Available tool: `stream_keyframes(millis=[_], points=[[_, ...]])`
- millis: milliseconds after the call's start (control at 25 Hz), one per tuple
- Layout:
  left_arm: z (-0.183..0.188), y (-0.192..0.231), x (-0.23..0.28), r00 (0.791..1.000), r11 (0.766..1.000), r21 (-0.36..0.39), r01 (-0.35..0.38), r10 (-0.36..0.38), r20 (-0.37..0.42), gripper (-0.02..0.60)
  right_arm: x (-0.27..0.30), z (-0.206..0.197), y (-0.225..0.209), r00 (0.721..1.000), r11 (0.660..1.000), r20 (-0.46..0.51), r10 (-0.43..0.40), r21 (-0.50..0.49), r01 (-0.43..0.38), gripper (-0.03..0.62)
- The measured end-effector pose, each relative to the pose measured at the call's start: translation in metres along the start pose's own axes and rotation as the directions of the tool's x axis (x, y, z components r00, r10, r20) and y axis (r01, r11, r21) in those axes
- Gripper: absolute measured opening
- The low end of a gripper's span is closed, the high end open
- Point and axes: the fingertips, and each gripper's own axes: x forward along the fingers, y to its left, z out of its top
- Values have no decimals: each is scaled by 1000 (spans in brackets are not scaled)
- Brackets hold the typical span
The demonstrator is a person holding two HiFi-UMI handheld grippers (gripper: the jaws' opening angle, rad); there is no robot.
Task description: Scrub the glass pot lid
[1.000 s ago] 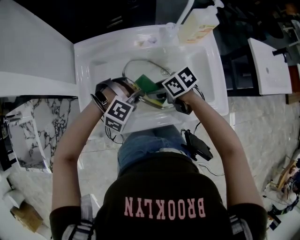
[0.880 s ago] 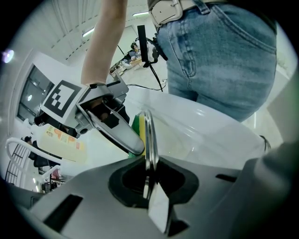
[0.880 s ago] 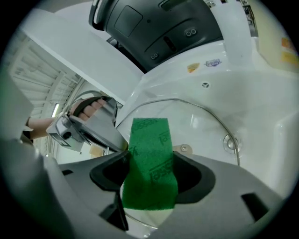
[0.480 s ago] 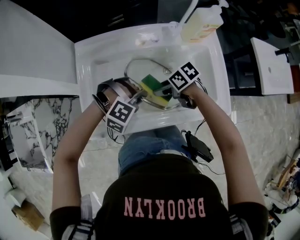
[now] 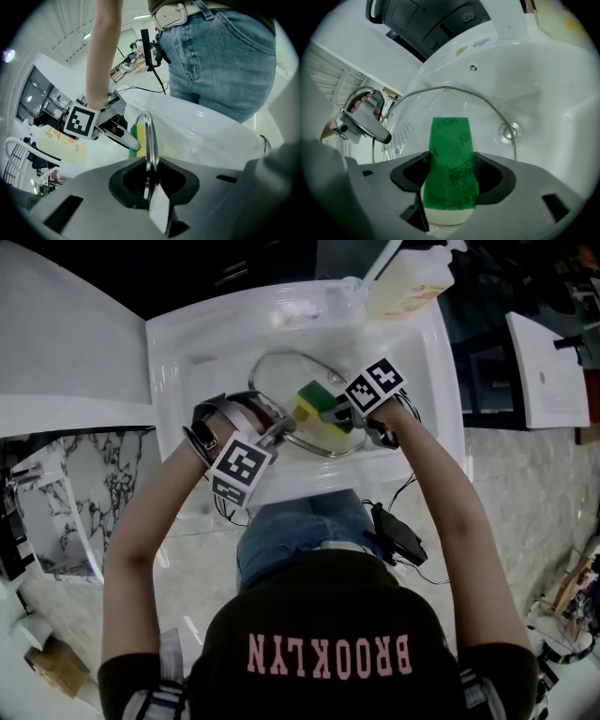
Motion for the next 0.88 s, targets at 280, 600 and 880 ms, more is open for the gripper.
stream_keyframes(millis=[280,600,880], points=[[1,-3,-1,999,999,-19,41,-41,23,29,1,-2,-37,985,985,-53,-165,-52,162,279],[2,-4,-1,998,998,-23,51,-51,23,29,0,-5,-78,962,964,-66,-264,10,265,279],[0,-4,-1,999,999,-28,44,-44,20,29,-9,3,-86,943,943,-7,-334,8,334,279]])
